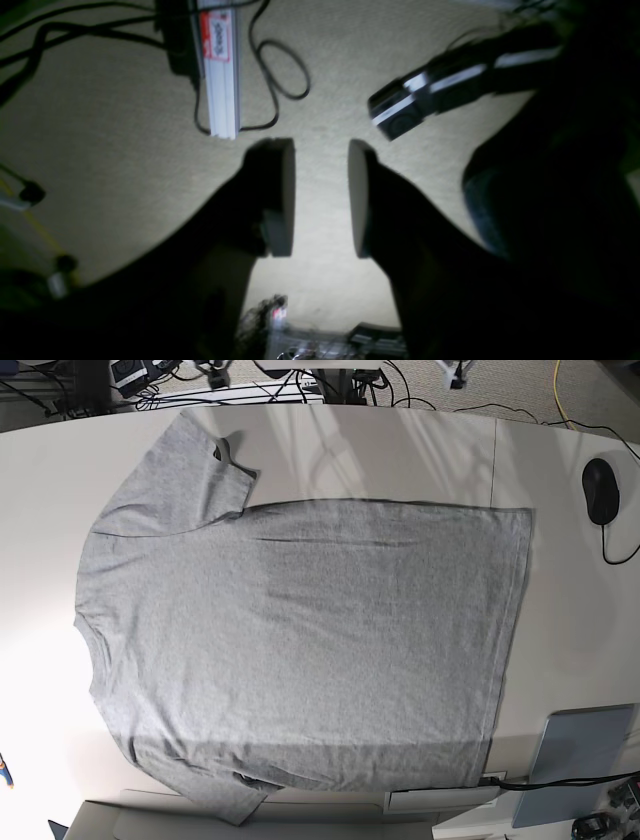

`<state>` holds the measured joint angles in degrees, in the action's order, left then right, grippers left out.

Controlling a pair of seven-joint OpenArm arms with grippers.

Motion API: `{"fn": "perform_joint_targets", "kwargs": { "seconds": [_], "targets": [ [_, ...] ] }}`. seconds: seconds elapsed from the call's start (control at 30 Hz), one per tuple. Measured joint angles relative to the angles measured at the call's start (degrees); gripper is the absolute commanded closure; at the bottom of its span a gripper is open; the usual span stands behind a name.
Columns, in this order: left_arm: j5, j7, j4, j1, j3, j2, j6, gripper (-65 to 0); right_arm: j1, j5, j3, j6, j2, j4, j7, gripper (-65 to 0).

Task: Fold the T-shirt properly
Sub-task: 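Move both grippers down toward the shirt's shoulder corners, then grasp the shirt's shoulder corners with the left and right grippers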

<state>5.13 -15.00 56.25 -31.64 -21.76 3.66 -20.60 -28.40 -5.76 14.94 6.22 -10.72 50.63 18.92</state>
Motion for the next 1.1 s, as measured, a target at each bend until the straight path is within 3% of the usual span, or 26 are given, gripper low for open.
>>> {"fn": "perform_joint_targets", "kwargs": {
  "seconds": [0.17, 0.37, 0.53, 0.63, 0.73, 0.8, 0.93, 1.1],
  "targets": [
    [-6.9, -4.5, 16.7, -10.4, 0.3, 4.1, -4.9, -6.1, -13.9, -0.4, 0.2, 0.4, -6.6, 20.0, 1.6, -18.5],
    [-10.3, -6.4, 37.2, -22.1, 0.0, 14.1, -3.1, -6.1, -27.6, 0.0, -0.9, -5.0, -16.6, 45.2, 5.4, -18.5],
    [-8.1, -7.1, 53.6, -28.3, 0.3, 20.7, -2.8, -6.2, -37.4, 4.8, -8.6, -6.5, -21.3, 63.3, 9.9, -18.5],
    [-5.0, -7.0, 61.5, -27.2, 0.2, 24.2, -3.1, -12.1, -40.1, 8.9, -14.7, -6.0, -21.5, 72.5, 11.8, -18.5],
    [-3.2, -6.6, 66.4, -24.4, 0.3, 27.3, -7.0, -24.3, -40.5, 10.7, -19.9, -5.0, -21.5, 79.1, 17.1, -18.5],
    [-3.0, -6.2, 66.9, -20.7, 0.3, 28.5, -8.9, -28.8, -40.6, 13.6, -22.8, -4.0, -21.5, 81.9, 18.7, -18.5],
    [-1.1, -4.8, 65.8, -13.4, 0.3, 30.2, -13.9, -29.0, -40.5, 18.5, -26.9, -0.9, -21.5, 83.4, 18.8, -19.5],
    [5.7, 1.6, 61.1, -7.6, 3.3, 33.4, -14.5, -29.0, -40.1, 23.4, -27.8, 1.2, -21.5, 83.4, 18.8, -30.5]
  ]
}}
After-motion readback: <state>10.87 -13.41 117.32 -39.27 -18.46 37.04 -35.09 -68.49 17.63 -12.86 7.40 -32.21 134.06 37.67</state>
